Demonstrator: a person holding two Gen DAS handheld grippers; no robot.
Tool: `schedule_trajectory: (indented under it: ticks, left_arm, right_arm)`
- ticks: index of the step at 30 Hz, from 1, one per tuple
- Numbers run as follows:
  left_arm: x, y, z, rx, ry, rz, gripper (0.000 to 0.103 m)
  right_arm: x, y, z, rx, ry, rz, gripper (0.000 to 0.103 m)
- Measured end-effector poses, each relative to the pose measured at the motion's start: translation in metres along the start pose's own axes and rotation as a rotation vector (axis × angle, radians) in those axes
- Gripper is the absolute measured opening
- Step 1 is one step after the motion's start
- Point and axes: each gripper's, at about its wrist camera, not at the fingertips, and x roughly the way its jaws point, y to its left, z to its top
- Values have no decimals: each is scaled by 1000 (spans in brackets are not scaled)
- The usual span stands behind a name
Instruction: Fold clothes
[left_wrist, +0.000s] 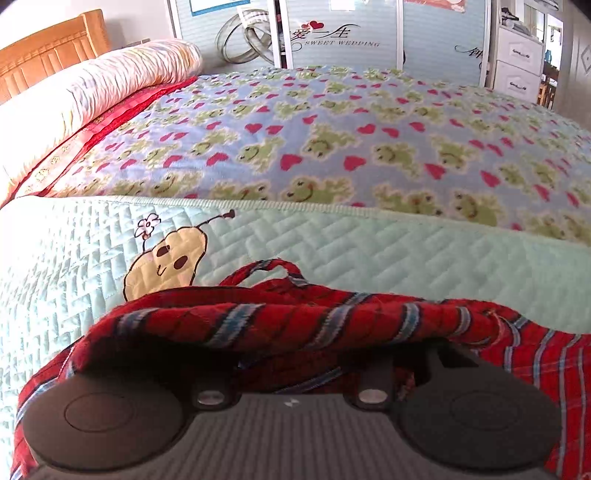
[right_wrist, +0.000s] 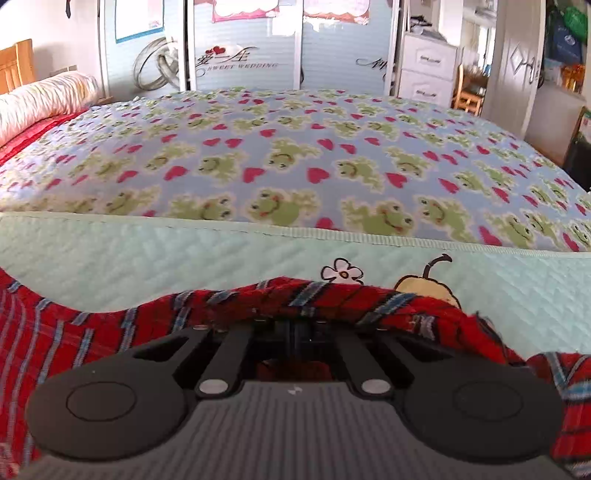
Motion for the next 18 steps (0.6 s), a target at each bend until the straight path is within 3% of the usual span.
schedule_trajectory:
  ticks: [4,10,13,15,16,18]
  left_arm:
    - [13,0,2,25,-20,24,45]
    - [22,-9,-13,209,-116,79,50]
    - [17,-19,-14,296,-103,125,51]
    - [12,-20,-7,329,-46,117,56]
    - [9,-20,-3,345,-16,113,57]
    - [0,-19,2,374,24,75,62]
  right_arm:
    - [7,-3,-4,29,-79,-30,0]
    - [21,-25,-3,147,-69,38,0]
    - [21,-19,-2,125,-64,24,0]
    - [19,-12,0,91,-55,10,0]
    - [17,-12,2,85,-41,14,3]
    - [11,-15,8,103,4,61,24]
